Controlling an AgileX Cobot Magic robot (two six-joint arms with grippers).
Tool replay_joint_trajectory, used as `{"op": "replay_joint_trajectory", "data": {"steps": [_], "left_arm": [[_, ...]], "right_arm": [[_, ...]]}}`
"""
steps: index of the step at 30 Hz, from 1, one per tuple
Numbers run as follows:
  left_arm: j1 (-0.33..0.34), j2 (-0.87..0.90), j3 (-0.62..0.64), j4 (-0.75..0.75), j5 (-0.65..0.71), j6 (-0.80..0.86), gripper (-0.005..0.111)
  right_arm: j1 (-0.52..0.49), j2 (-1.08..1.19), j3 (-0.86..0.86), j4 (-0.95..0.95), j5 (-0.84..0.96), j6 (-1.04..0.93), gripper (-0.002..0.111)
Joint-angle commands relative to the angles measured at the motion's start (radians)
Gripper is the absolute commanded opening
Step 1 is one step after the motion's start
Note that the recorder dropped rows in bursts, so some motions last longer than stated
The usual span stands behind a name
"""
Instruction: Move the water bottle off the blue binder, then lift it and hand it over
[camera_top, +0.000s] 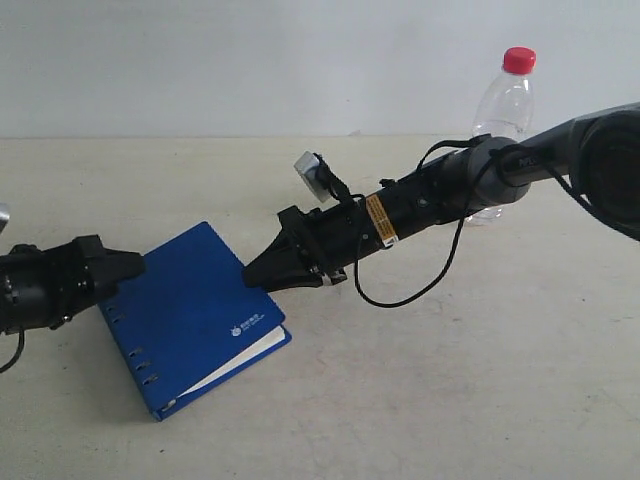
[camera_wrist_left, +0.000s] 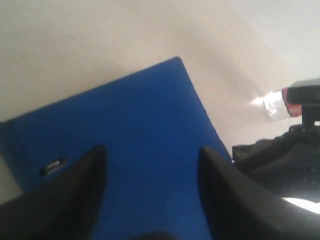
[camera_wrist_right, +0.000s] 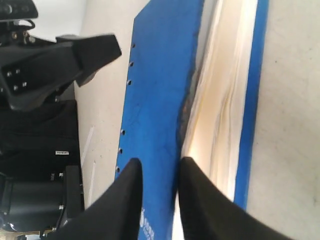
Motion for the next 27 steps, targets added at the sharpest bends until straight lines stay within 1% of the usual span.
{"op": "replay_joint_trajectory", "data": {"steps": [1,4,6,9,14,16,17,18,20,22,24,27], "left_arm": [[0.004,-0.021,0.026,0.091,0.108,-0.03,0.051],[0.004,-0.021,0.034,0.068,0.183,-0.012,0.051],[0.004,-0.021,0.034,0.068,0.178,-0.001,0.051],[0.004,-0.019,0.034,0.088,0.095,-0.001,0.051],[0.004,-0.017,0.034,0.086,-0.127,0.066,0.051],[0.004,-0.017,0.034,0.078,-0.202,0.092,0.051],[0.004,-0.017,0.034,0.065,-0.22,0.097,0.051],[0.004,-0.019,0.034,0.048,-0.229,0.097,0.051],[0.005,-0.032,0.034,0.008,-0.219,0.097,0.051],[0.01,-0.052,0.034,-0.03,-0.177,0.097,0.051],[0.028,-0.074,0.034,-0.047,-0.103,0.097,0.051],[0.054,-0.113,0.034,-0.055,0.046,0.097,0.051]], "right_arm": [[0.001,0.0,-0.002,0.002,-0.009,-0.003,0.021],[0.001,0.0,-0.002,0.002,-0.009,-0.003,0.021],[0.009,0.0,-0.002,0.002,-0.009,-0.003,0.021],[0.034,0.0,-0.002,0.002,-0.009,-0.007,0.021],[0.093,0.0,-0.002,0.002,-0.009,-0.043,0.021],[0.109,0.0,-0.002,0.002,-0.009,-0.043,0.013],[0.111,0.0,-0.002,0.002,-0.009,-0.043,0.008],[0.111,0.0,-0.002,0.002,-0.009,-0.043,0.001],[0.108,0.0,-0.002,0.002,-0.009,-0.041,0.0],[0.099,0.0,-0.002,0.002,-0.009,-0.043,0.0],[0.092,0.0,-0.002,0.002,-0.009,-0.052,0.0],[0.081,-0.002,-0.002,0.002,-0.009,-0.055,0.0]]}}
